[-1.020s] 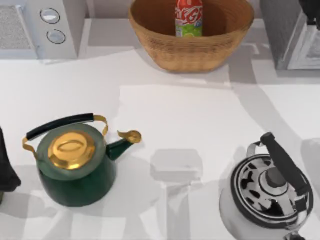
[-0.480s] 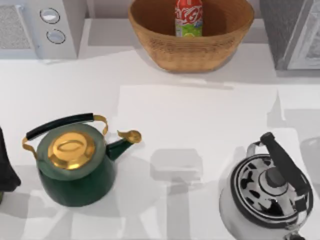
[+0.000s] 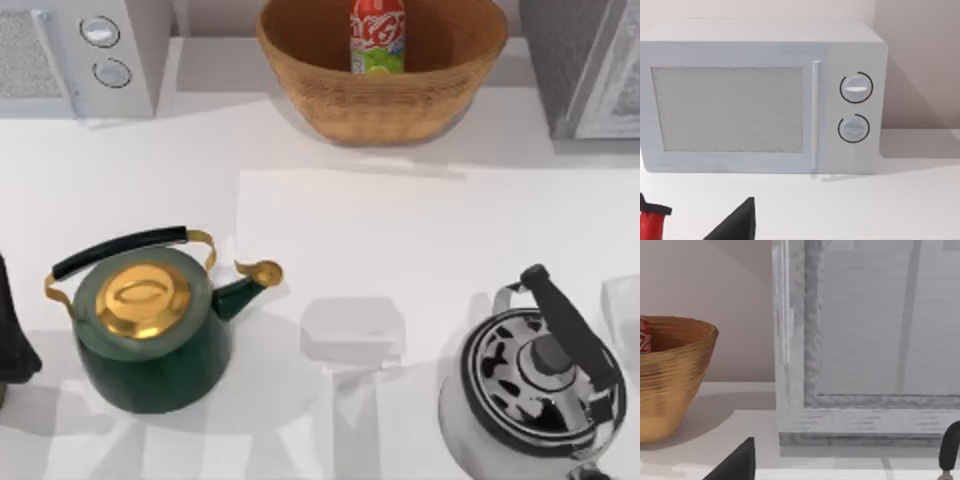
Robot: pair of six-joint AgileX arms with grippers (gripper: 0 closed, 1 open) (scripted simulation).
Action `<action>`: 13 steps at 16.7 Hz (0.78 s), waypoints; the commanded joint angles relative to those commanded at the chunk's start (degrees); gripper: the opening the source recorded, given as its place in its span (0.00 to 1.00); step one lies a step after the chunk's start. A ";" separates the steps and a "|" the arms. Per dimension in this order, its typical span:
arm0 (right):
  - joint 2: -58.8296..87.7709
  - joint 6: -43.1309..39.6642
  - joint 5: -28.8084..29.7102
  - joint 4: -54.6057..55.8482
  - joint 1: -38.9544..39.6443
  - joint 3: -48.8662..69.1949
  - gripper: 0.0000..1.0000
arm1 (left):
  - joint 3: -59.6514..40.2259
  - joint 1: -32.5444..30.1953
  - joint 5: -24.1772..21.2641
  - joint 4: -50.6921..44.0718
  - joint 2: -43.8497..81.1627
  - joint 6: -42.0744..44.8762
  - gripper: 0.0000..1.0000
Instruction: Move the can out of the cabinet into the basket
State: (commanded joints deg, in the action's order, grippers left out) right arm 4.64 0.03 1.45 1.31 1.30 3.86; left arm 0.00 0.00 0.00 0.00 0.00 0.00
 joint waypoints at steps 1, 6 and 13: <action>-2.06 -0.01 -0.63 -0.57 -0.57 -1.72 1.00 | 0.00 0.00 0.00 0.00 0.00 0.00 1.00; -4.64 -0.03 -1.45 -1.31 -1.30 -3.86 1.00 | 0.00 0.00 0.00 0.00 0.00 0.00 1.00; 1.58 0.12 -7.11 4.87 -5.41 0.01 1.00 | 0.00 0.00 0.00 0.00 0.00 0.00 1.00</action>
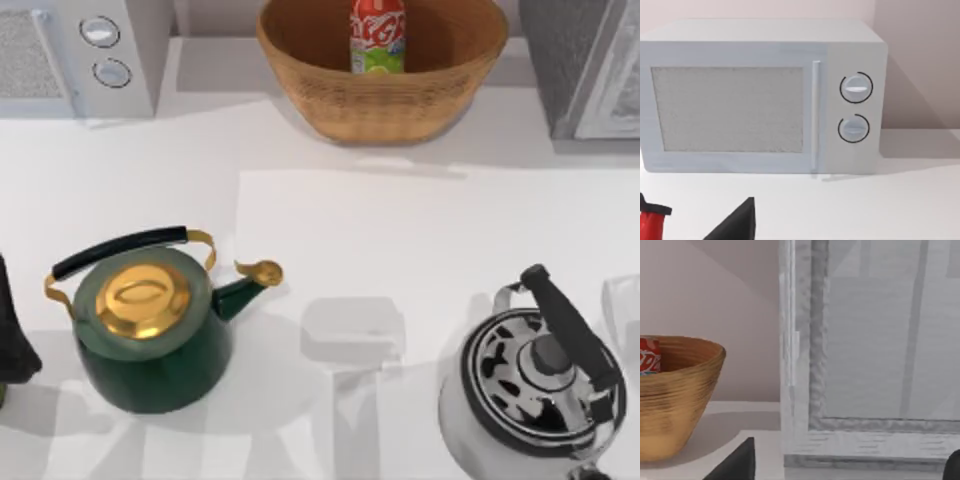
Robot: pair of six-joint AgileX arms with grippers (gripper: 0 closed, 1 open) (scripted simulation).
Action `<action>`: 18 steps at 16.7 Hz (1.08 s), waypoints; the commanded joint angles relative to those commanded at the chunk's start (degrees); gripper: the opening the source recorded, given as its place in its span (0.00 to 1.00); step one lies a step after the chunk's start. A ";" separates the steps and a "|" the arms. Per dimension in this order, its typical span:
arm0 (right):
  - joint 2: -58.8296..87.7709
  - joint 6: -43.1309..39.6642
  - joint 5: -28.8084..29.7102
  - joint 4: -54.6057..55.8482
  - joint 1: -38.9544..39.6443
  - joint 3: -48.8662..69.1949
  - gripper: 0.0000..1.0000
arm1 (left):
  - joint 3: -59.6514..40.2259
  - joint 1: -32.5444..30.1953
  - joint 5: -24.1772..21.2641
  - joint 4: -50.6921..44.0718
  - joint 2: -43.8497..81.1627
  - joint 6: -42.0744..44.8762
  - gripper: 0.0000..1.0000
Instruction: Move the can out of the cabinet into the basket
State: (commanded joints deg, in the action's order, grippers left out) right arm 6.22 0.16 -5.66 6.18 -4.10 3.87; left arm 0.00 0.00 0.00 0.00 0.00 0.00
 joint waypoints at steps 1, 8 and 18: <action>2.89 0.03 -2.56 2.98 -2.02 1.51 1.00 | 0.00 0.00 0.00 0.00 0.00 0.00 1.00; 32.77 0.19 -25.55 32.49 -22.37 12.54 1.00 | 0.00 0.00 0.00 0.00 0.00 0.00 1.00; 75.98 1.19 -49.53 60.37 -50.24 17.66 1.00 | 0.00 0.00 0.00 0.00 0.00 0.00 1.00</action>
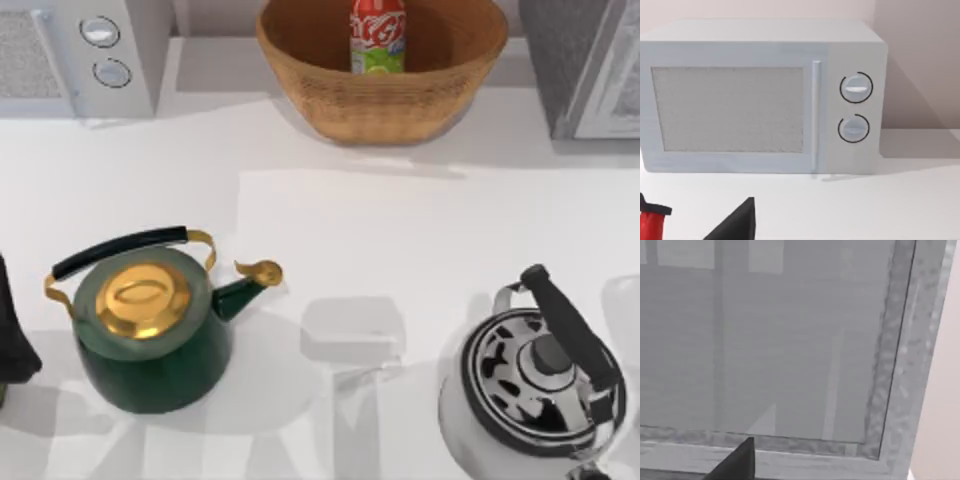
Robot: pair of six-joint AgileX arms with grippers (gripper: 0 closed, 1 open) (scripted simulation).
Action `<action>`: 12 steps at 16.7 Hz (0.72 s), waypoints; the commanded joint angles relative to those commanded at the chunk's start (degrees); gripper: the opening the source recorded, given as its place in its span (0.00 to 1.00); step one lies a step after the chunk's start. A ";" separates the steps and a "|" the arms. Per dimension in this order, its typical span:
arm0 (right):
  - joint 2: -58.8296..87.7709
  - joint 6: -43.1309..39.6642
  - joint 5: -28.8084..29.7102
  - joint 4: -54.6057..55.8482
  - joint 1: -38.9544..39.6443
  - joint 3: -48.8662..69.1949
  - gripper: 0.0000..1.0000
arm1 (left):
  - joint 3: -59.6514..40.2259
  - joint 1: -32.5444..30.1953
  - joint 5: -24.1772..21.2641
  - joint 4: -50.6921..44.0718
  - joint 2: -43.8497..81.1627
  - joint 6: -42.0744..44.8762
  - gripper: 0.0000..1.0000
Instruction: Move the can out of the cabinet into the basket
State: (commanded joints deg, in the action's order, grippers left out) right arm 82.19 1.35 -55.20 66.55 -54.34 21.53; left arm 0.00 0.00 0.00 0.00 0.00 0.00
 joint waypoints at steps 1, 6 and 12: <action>2.47 0.11 -1.03 0.96 -1.61 -0.12 1.00 | 0.00 0.00 0.00 0.00 0.00 0.00 1.00; 6.68 0.35 -2.73 2.71 -4.40 -0.48 1.00 | 0.00 0.00 0.00 0.00 0.00 0.00 1.00; 6.38 0.35 -2.82 0.65 -4.22 1.50 1.00 | 0.00 0.00 0.00 0.00 0.00 0.00 1.00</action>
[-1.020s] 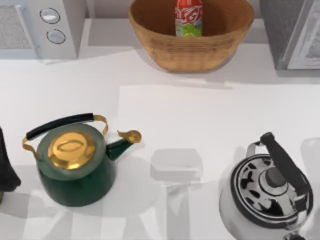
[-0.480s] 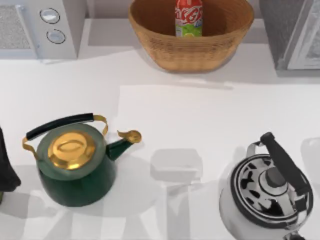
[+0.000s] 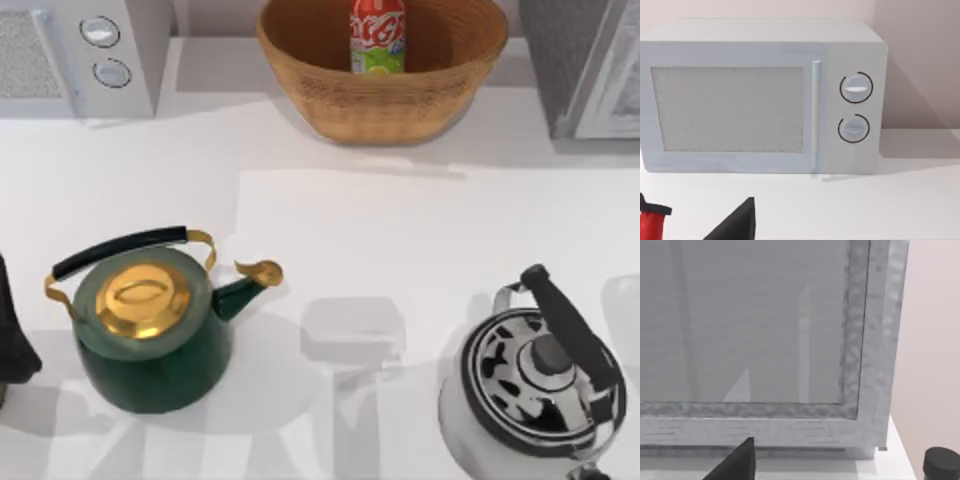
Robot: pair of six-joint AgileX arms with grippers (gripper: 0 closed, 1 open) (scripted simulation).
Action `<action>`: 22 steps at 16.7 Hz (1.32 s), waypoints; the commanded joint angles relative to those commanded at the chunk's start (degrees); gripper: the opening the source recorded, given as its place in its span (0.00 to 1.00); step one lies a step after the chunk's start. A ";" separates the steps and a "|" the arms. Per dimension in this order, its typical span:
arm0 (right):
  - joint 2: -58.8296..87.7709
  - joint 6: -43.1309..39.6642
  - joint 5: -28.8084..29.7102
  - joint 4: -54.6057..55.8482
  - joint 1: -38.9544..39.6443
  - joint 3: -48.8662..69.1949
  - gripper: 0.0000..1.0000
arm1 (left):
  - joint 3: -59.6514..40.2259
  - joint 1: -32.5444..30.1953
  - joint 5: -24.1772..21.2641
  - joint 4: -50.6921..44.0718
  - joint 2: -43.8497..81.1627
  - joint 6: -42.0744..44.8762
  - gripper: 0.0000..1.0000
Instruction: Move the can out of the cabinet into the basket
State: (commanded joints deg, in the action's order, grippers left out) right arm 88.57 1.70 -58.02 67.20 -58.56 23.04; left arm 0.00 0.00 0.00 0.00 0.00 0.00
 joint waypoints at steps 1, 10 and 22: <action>-0.13 0.02 -0.18 -1.84 -0.11 1.82 1.00 | 0.00 0.00 0.00 0.00 0.00 0.00 1.00; -3.35 0.06 -1.59 -40.38 -1.85 35.60 1.00 | 0.00 0.00 0.00 0.00 0.00 0.00 1.00; -11.38 -0.01 -1.13 -88.28 -1.12 76.64 1.00 | 0.00 0.00 0.00 0.00 0.00 0.00 1.00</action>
State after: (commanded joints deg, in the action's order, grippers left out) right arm 77.20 1.69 -59.14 -21.08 -59.68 99.67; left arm 0.00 0.00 0.00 0.00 0.00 0.00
